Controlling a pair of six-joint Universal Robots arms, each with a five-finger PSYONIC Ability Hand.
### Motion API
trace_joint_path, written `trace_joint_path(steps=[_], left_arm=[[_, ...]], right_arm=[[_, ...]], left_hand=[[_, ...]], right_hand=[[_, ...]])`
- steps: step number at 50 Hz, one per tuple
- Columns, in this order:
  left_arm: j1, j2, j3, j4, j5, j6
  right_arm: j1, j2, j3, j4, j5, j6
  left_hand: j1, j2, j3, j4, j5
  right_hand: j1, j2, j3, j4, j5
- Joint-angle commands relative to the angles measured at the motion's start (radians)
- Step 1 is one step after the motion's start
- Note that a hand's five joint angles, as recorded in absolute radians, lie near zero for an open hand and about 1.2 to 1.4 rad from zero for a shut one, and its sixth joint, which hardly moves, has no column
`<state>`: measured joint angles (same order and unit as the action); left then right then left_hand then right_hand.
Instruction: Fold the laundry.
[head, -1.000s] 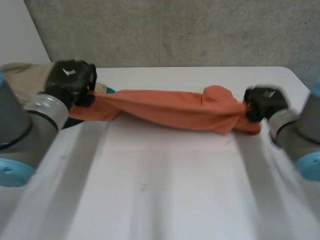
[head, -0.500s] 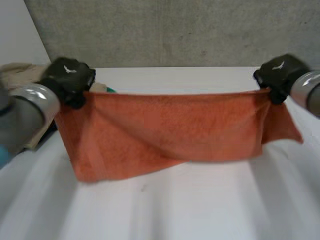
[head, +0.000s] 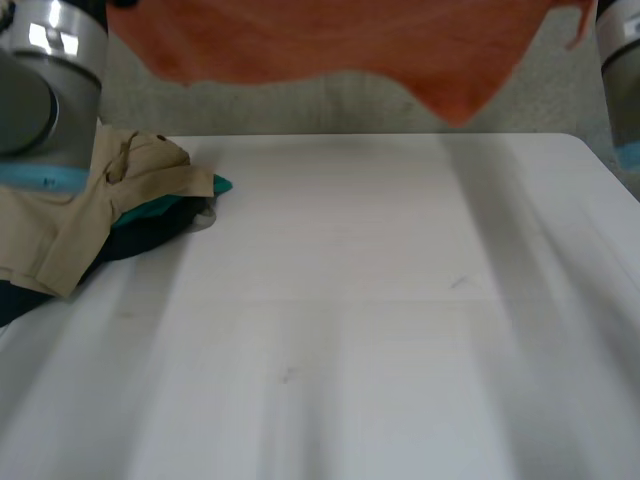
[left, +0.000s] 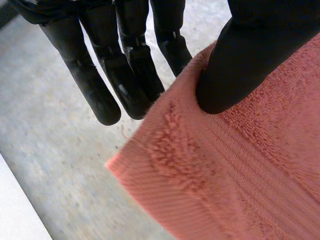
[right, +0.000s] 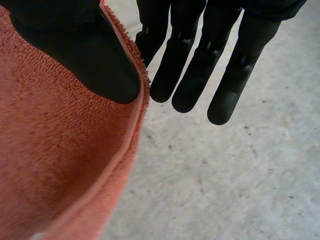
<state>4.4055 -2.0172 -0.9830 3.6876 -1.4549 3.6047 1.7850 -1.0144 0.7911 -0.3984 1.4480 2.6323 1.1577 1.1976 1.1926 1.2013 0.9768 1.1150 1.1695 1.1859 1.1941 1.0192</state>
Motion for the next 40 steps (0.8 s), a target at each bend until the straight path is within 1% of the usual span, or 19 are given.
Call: trace_joint_path(steps=[1,3,5,6,9,12,17,18,19,20,22,25,27,29,31,38,40], left_arm=[[0.011,0.063,-0.285,-0.009,0.011,0.008],[0.006,0.058,-0.403,-0.008,0.022,0.005],[0.003,0.051,-0.459,-0.008,0.034,0.006],[-0.003,0.035,-0.508,-0.006,0.053,0.009],[-0.011,-0.024,-0.581,0.006,0.079,0.011],[-0.014,-0.09,-0.62,0.028,0.08,0.032],[-0.012,-0.126,-0.658,0.032,0.068,0.075],[-0.011,-0.123,-0.669,0.032,0.064,0.08],[-0.011,-0.118,-0.675,0.032,0.061,0.083],[-0.011,-0.114,-0.68,0.034,0.061,0.085],[-0.008,-0.095,-0.697,0.038,0.061,0.086],[0.002,-0.069,-0.707,0.038,0.064,0.085],[0.011,-0.043,-0.718,0.037,0.065,0.08],[0.019,-0.029,-0.723,0.035,0.065,0.075],[0.026,-0.012,-0.73,0.032,0.065,0.065],[0.051,0.015,-0.726,0.031,0.067,0.008],[0.055,0.017,-0.721,0.031,0.067,-0.004]], right_arm=[[-0.036,-0.03,0.206,0.07,-0.064,-0.008],[-0.042,-0.024,0.305,0.108,-0.109,-0.009],[-0.049,-0.013,0.351,0.121,-0.132,-0.006],[-0.055,0.003,0.394,0.133,-0.155,-0.008],[-0.065,0.054,0.456,0.15,-0.184,-0.005],[-0.073,0.115,0.477,0.173,-0.187,-0.003],[-0.098,0.177,0.474,0.26,-0.181,0.006],[-0.101,0.181,0.471,0.279,-0.181,0.006],[-0.105,0.187,0.464,0.315,-0.182,0.003],[-0.11,0.188,0.459,0.337,-0.184,0.002],[-0.122,0.183,0.451,0.383,-0.19,0.008],[-0.137,0.165,0.447,0.417,-0.195,0.014],[-0.157,0.136,0.442,0.443,-0.201,0.028],[-0.174,0.117,0.439,0.461,-0.204,0.043],[-0.199,0.099,0.435,0.492,-0.207,0.08],[-0.259,0.115,0.438,0.536,-0.218,0.216],[-0.268,0.123,0.441,0.532,-0.219,0.224]], left_hand=[[0.239,0.199,0.204,0.195,0.245],[0.239,0.199,0.204,0.195,0.245],[0.239,0.199,0.204,0.195,0.245],[0.239,0.199,0.204,0.195,0.245],[0.239,0.199,0.204,0.195,0.245],[0.239,0.199,0.204,0.195,0.245],[0.239,0.199,0.204,0.195,0.245],[0.239,0.199,0.204,0.195,0.245],[0.239,0.199,0.204,0.195,0.245],[0.239,0.199,0.204,0.195,0.245],[0.239,0.199,0.204,0.195,0.245],[0.239,0.199,0.204,0.195,0.245],[0.239,0.199,0.204,0.195,0.245],[0.239,0.199,0.204,0.195,0.245],[0.239,0.199,0.204,0.195,0.245],[0.239,0.199,0.204,0.195,0.245],[0.239,0.199,0.204,0.195,0.245]], right_hand=[[0.281,0.227,0.21,0.202,0.202],[0.281,0.227,0.21,0.202,0.202],[0.281,0.227,0.21,0.202,0.202],[0.281,0.227,0.21,0.202,0.202],[0.281,0.227,0.21,0.202,0.202],[0.281,0.227,0.21,0.202,0.202],[0.281,0.227,0.21,0.202,0.202],[0.246,0.192,0.175,0.167,0.167],[0.089,0.034,0.018,0.01,0.01],[-0.009,-0.063,-0.08,-0.088,-0.088],[-0.284,-0.339,-0.355,-0.363,-0.363],[-0.315,-0.369,-0.386,-0.394,-0.394],[-0.412,-0.466,-0.483,-0.491,-0.49],[-0.435,-0.49,-0.506,-0.515,-0.514],[-0.459,-0.513,-0.53,-0.538,-0.538],[-0.512,-0.566,-0.583,-0.591,-0.59],[-0.512,-0.566,-0.583,-0.591,-0.591]])
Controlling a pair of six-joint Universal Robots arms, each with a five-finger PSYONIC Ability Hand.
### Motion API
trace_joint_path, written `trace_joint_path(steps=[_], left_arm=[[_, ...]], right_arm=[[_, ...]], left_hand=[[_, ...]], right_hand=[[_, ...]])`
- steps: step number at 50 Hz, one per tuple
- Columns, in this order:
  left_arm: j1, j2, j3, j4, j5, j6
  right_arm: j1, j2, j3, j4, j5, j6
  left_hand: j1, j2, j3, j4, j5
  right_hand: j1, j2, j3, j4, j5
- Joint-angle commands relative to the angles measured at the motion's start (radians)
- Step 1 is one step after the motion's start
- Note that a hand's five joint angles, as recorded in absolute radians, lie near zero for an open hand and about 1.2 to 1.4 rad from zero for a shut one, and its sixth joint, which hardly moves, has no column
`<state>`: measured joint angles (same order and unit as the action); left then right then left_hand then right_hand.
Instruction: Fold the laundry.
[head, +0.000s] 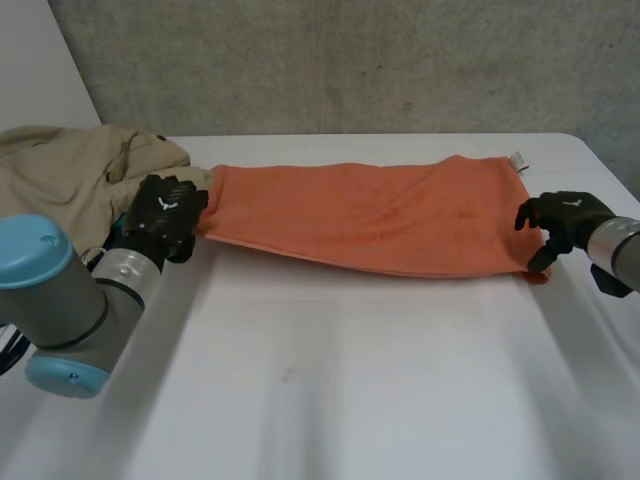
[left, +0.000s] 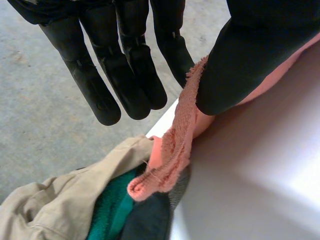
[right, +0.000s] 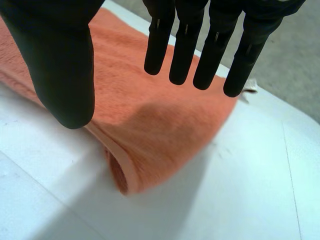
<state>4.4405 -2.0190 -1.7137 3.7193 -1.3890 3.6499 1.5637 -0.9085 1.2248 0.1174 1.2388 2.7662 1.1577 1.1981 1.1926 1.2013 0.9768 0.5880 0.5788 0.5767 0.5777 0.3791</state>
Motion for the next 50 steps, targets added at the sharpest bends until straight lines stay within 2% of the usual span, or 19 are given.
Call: trace_joint_path(steps=[1,12,20,36,50], left_arm=[[0.022,0.02,0.011,-0.001,0.001,-0.054],[0.042,0.022,0.032,-0.024,-0.001,-0.105],[0.053,0.022,0.039,-0.025,0.001,-0.106],[0.056,0.025,0.039,-0.03,-0.002,-0.106],[0.056,0.04,0.036,-0.053,-0.002,-0.106]], right_arm=[[-0.051,0.022,0.01,0.015,-0.01,0.089],[-0.059,0.068,0.059,-0.007,-0.03,0.115],[-0.022,0.099,0.058,-0.09,-0.027,0.119],[0.024,0.166,-0.031,-0.15,0.051,0.125],[0.038,0.191,-0.102,-0.162,0.063,0.135]], left_hand=[[0.239,0.198,0.204,0.195,0.245],[0.239,0.198,0.204,0.195,0.245],[0.239,0.198,0.204,0.195,0.245],[0.239,0.198,0.204,0.195,0.245],[0.239,0.198,0.204,0.195,0.245]], right_hand=[[0.015,0.024,0.026,0.025,0.05],[-0.035,-0.025,-0.023,-0.024,0.0],[0.015,0.024,0.026,0.025,0.049],[0.2,0.209,0.211,0.21,0.234],[0.185,0.195,0.197,0.196,0.22]])
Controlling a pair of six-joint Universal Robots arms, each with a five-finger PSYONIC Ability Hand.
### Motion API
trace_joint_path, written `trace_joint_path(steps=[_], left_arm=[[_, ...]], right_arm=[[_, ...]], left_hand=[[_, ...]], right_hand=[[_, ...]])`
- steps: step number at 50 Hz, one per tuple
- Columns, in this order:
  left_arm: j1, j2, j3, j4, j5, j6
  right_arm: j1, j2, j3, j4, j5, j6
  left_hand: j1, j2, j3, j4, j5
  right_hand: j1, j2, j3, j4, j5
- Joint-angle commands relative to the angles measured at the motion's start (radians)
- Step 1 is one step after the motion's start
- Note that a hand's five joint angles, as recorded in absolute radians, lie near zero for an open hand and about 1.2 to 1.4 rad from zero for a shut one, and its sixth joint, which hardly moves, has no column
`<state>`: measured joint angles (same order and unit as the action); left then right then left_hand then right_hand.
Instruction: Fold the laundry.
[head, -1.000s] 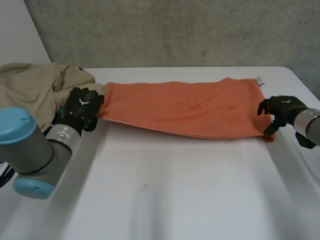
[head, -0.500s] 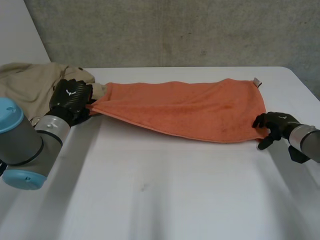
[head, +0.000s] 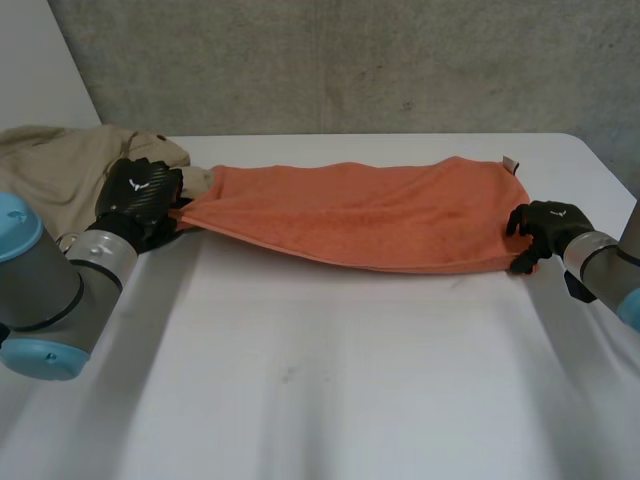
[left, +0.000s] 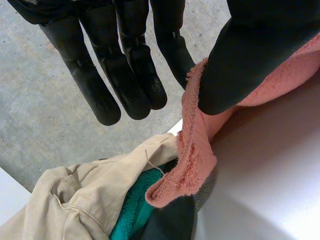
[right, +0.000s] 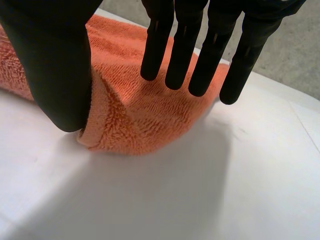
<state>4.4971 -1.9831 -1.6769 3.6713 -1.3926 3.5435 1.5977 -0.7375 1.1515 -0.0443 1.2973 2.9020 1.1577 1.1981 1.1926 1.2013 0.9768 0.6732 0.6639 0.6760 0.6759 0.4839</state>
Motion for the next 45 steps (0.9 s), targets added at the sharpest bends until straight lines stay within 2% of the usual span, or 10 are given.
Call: trace_joint_path(steps=[1,2,5,10,14,17,22,28,33,45], left_arm=[[-0.001,0.003,-0.001,-0.005,0.001,0.0],[-0.001,0.003,-0.001,-0.005,0.0,0.0],[-0.003,0.001,-0.001,-0.01,0.0,0.0],[-0.004,0.016,-0.003,-0.05,-0.002,0.002],[-0.012,0.067,-0.024,-0.178,-0.002,0.011],[-0.024,0.104,-0.043,-0.289,-0.003,0.04],[-0.032,0.168,-0.121,-0.612,-0.005,0.246],[-0.032,0.181,-0.199,-0.856,-0.002,0.452],[-0.044,0.176,-0.161,-0.769,-0.002,0.48],[-0.133,-0.06,0.144,-0.369,-0.068,0.305]], right_arm=[[0.004,0.023,-0.033,-0.002,0.008,-0.003],[0.002,0.027,-0.038,-0.003,0.013,-0.003],[-0.002,0.029,-0.058,0.001,0.042,-0.004],[-0.008,-0.035,-0.035,0.011,0.066,-0.01],[-0.021,-0.14,0.016,0.049,0.037,-0.107],[-0.025,-0.22,0.082,0.154,0.033,-0.291],[-0.083,-0.356,0.241,0.406,0.134,-0.738],[-0.145,-0.453,0.404,0.485,0.214,-1.081],[-0.137,-0.435,0.415,0.39,0.191,-1.106],[-0.027,-0.202,0.176,0.097,0.194,-0.862]], left_hand=[[0.239,0.198,0.204,0.195,0.245],[0.239,0.198,0.204,0.195,0.245],[0.239,0.198,0.204,0.195,0.245],[0.239,0.198,0.204,0.195,0.245],[0.239,0.198,0.204,0.195,0.245],[0.239,0.198,0.204,0.195,0.245],[0.239,0.198,0.204,0.195,0.245],[0.239,0.198,0.204,0.195,0.245],[0.239,0.198,0.204,0.195,0.245],[0.239,0.198,0.204,0.195,0.245]], right_hand=[[0.115,0.124,0.112,0.112,0.13],[0.153,0.162,0.15,0.15,0.168],[0.722,0.731,0.719,0.719,0.736],[0.723,0.732,0.72,0.72,0.738],[0.723,0.732,0.72,0.72,0.738],[0.723,0.732,0.72,0.72,0.738],[0.723,0.732,0.72,0.72,0.738],[0.723,0.732,0.72,0.72,0.738],[0.723,0.732,0.72,0.72,0.738],[0.723,0.732,0.72,0.72,0.738]])
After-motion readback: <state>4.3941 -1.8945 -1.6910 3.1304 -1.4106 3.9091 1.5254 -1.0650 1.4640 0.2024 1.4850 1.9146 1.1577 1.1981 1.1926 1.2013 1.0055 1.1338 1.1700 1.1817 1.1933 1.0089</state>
